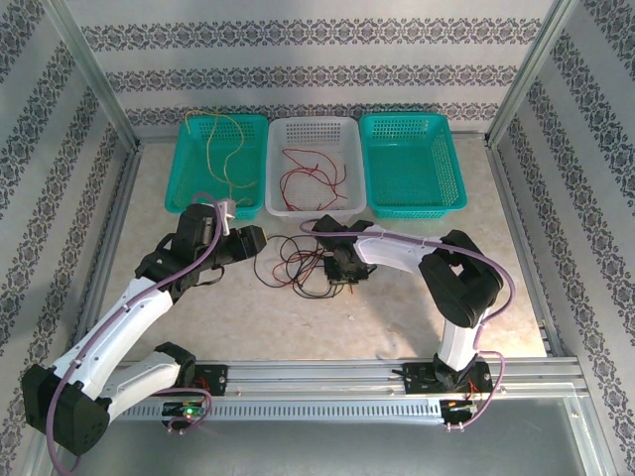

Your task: Untangle the cables

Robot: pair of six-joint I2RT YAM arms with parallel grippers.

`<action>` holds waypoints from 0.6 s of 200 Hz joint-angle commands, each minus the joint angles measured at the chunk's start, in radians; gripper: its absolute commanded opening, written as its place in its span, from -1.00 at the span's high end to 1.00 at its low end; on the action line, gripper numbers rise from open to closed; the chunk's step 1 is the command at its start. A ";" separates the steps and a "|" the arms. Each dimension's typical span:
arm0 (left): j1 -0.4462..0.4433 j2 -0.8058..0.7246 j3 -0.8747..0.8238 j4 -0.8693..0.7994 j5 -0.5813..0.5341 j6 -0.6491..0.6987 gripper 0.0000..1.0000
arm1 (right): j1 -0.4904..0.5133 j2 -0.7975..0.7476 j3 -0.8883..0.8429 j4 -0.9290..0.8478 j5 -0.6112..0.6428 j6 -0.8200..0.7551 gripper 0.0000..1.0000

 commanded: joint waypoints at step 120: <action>-0.084 0.111 0.020 0.405 0.297 -0.084 -0.06 | 0.137 -0.466 0.123 0.024 0.022 -0.184 1.00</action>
